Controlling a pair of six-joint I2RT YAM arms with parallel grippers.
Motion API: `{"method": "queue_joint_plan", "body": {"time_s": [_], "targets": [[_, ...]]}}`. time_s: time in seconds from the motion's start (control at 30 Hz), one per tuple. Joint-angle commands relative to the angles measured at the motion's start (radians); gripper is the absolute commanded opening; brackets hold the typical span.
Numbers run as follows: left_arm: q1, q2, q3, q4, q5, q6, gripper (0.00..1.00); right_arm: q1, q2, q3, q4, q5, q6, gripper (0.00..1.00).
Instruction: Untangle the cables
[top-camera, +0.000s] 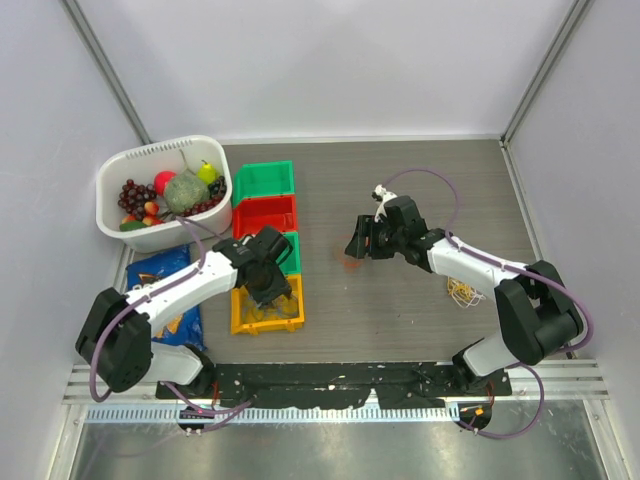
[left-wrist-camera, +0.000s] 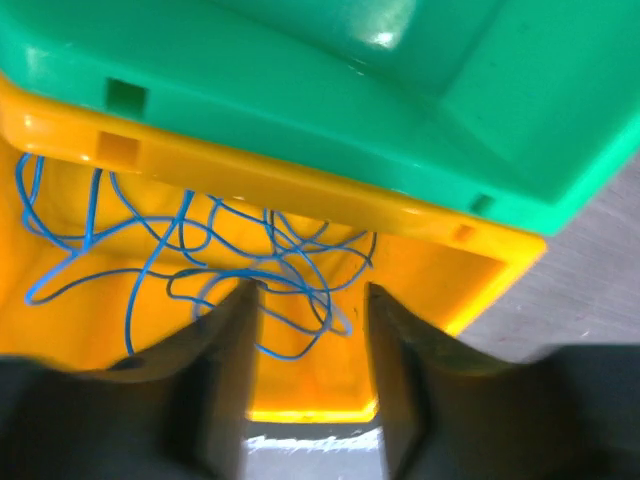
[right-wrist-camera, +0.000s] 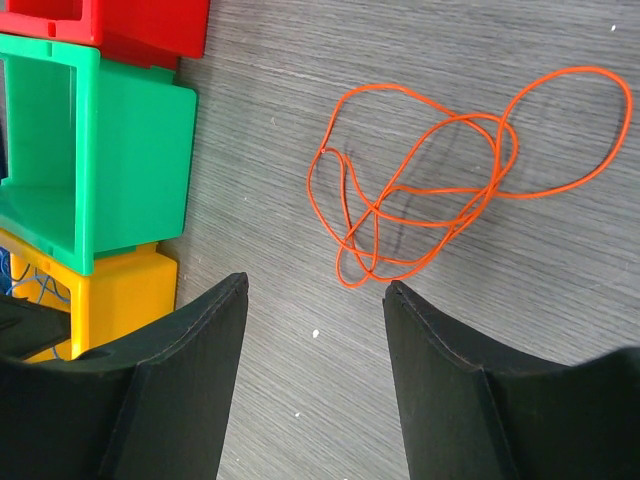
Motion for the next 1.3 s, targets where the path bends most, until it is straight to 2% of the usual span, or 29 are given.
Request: {"method": "queue_joint_plan", "body": {"time_s": [0.0,0.1,0.3,0.37,0.47,0.67,0.77,0.9,1.03,1.27], "targets": [[0.005,-0.054,0.097,-0.056,-0.031,0.043,0.6,0.004,-0.043,0.008,0.048,0.026,-0.005,0.62],[0.007,-0.091,0.168,-0.119,-0.074,0.081,0.71,0.006,-0.032,0.024,0.032,0.035,-0.023,0.62],[0.013,-0.154,0.337,-0.268,-0.134,0.218,0.82,0.006,-0.02,0.072,-0.015,0.102,-0.054,0.62],[0.011,-0.179,0.381,-0.279,-0.131,0.303,0.92,0.007,0.0,0.106,-0.053,0.133,-0.057,0.62],[0.014,-0.199,0.424,-0.218,-0.089,0.415,0.92,0.006,0.028,0.15,-0.101,0.181,-0.043,0.63],[0.014,-0.183,0.405,0.083,-0.02,0.589,0.86,0.011,0.172,0.256,-0.214,0.197,-0.049,0.63],[0.013,-0.127,0.417,0.173,-0.02,0.627,0.85,0.012,0.181,0.275,-0.239,0.314,-0.075,0.63],[0.014,-0.021,0.512,0.175,0.014,0.709,0.84,0.012,0.238,0.327,-0.285,0.297,-0.118,0.63],[0.013,0.061,0.614,0.122,0.02,0.791,0.82,0.012,0.298,0.368,-0.271,0.319,-0.08,0.61],[0.014,0.116,0.68,0.115,-0.006,0.865,0.82,0.012,0.379,0.43,-0.301,0.368,-0.103,0.51]]}}
